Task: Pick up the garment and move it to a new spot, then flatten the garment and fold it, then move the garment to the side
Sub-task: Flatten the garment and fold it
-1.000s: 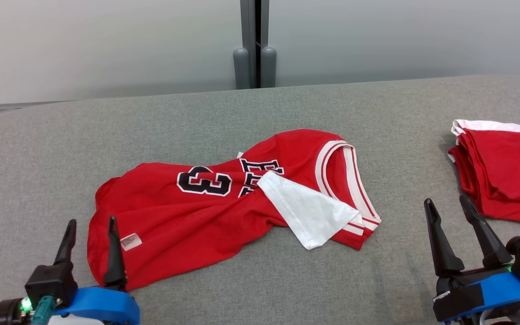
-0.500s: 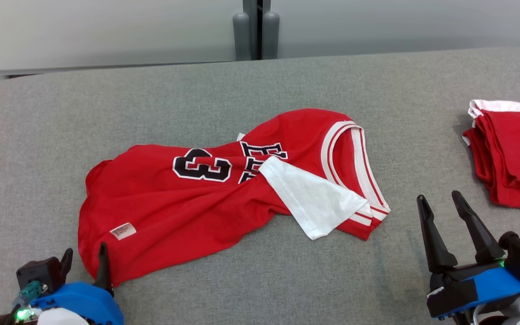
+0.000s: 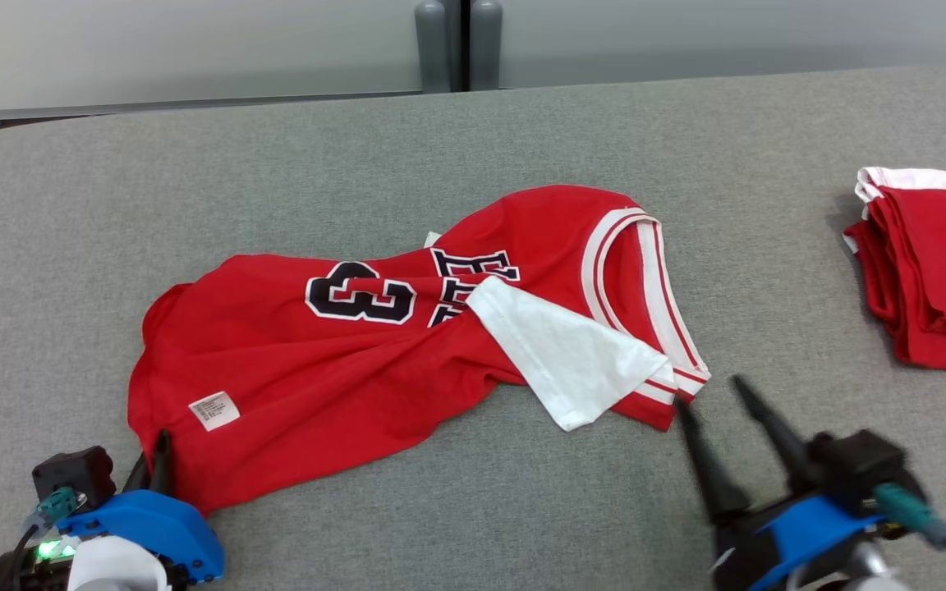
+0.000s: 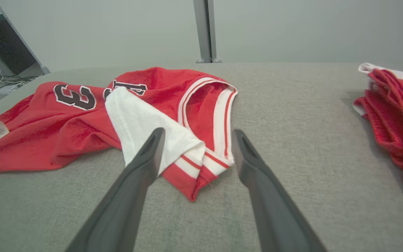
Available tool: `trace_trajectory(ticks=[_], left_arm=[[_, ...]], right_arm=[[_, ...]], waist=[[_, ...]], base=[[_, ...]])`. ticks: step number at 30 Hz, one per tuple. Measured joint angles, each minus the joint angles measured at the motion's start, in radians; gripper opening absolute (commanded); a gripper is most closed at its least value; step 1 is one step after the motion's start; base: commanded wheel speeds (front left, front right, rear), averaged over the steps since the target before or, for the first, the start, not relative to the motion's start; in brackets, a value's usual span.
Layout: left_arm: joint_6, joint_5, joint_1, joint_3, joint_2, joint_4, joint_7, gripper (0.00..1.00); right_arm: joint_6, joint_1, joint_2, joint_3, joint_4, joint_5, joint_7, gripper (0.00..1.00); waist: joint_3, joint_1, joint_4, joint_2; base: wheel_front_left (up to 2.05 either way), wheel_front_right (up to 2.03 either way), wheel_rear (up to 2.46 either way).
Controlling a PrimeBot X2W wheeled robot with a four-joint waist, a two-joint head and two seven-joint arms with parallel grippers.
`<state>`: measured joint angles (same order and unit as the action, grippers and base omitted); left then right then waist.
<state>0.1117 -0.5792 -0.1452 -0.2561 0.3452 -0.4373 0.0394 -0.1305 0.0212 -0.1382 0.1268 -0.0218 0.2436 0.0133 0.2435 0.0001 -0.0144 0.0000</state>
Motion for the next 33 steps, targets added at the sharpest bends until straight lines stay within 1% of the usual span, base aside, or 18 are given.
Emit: trace_trajectory(ticks=[5, 8, 10, 14, 18, 20, 21, 23, 25, 27, 29, 33], left_arm=[[-0.002, 0.008, -0.025, -0.014, -0.015, -0.001, 0.022, 0.00], [-0.004, 0.015, -0.038, -0.025, -0.027, 0.000, 0.029, 0.00], [-0.007, 0.017, -0.050, -0.034, -0.034, 0.002, 0.036, 0.00], [-0.012, 0.025, -0.070, -0.042, -0.042, -0.002, 0.054, 0.00], [-0.016, 0.025, -0.077, -0.044, -0.050, -0.009, 0.078, 0.00], [-0.016, 0.025, -0.079, -0.045, -0.052, -0.010, 0.091, 0.00], [-0.016, 0.025, -0.079, -0.045, -0.053, -0.009, 0.100, 0.00], [-0.015, 0.026, -0.080, -0.043, -0.054, -0.005, 0.122, 0.00], [-0.014, 0.032, -0.083, -0.040, -0.053, 0.009, 0.144, 0.00], [-0.001, 0.039, -0.083, -0.033, -0.050, 0.037, 0.166, 0.00], [0.014, 0.056, -0.082, -0.028, -0.041, 0.085, 0.180, 0.00], [0.056, 0.095, -0.073, -0.021, -0.019, 0.217, 0.191, 0.00]], right_arm=[[0.000, 0.047, -0.024, 0.202, 0.104, 0.011, -0.013, 1.00], [0.000, 0.097, -0.032, 0.275, 0.188, 0.016, -0.012, 1.00], [0.000, 0.134, -0.040, 0.297, 0.249, 0.008, -0.010, 1.00], [0.000, 0.198, -0.042, 0.294, 0.356, -0.023, -0.001, 1.00], [0.000, 0.240, -0.037, 0.302, 0.421, -0.031, 0.002, 1.00], [-0.001, 0.255, -0.032, 0.304, 0.447, -0.031, 0.003, 0.28], [-0.001, 0.262, -0.031, 0.304, 0.457, -0.030, 0.003, 0.00], [-0.001, 0.271, -0.031, 0.300, 0.475, -0.027, 0.005, 0.00], [0.000, 0.273, -0.036, 0.298, 0.473, -0.017, 0.036, 0.00], [0.000, 0.267, -0.044, 0.289, 0.455, -0.007, 0.068, 0.00], [0.000, 0.257, -0.051, 0.264, 0.410, 0.005, 0.100, 0.00], [0.000, 0.237, -0.081, 0.161, 0.285, 0.005, 0.136, 0.00]], waist=[[0.009, 0.0000, 0.024, 0.0000], [0.019, -0.0001, 0.042, 0.0000], [0.027, 0.0000, 0.055, 0.0000], [0.045, 0.0000, 0.079, 0.0000], [0.057, -0.0001, 0.092, 0.0000], [0.059, -0.0002, 0.095, -0.0001], [0.059, -0.0002, 0.095, -0.0001], [0.059, -0.0001, 0.096, -0.0001], [0.055, -0.0001, 0.096, 0.0000], [0.047, 0.0001, 0.095, 0.0001], [0.038, 0.0000, 0.092, 0.0001], [0.021, 0.0000, 0.082, 0.0001]], base=[[0.00, 0.00, 0.00], [0.00, 0.00, 0.00], [0.00, 0.00, 0.00], [0.00, 0.00, 0.00], [0.00, 0.00, 0.00], [0.00, 0.00, 0.00], [0.00, 0.00, 0.00], [0.00, 0.00, 0.00], [0.00, 0.00, 0.00], [0.00, 0.00, 0.00], [0.00, 0.00, 0.00], [0.00, 0.00, 0.00]])
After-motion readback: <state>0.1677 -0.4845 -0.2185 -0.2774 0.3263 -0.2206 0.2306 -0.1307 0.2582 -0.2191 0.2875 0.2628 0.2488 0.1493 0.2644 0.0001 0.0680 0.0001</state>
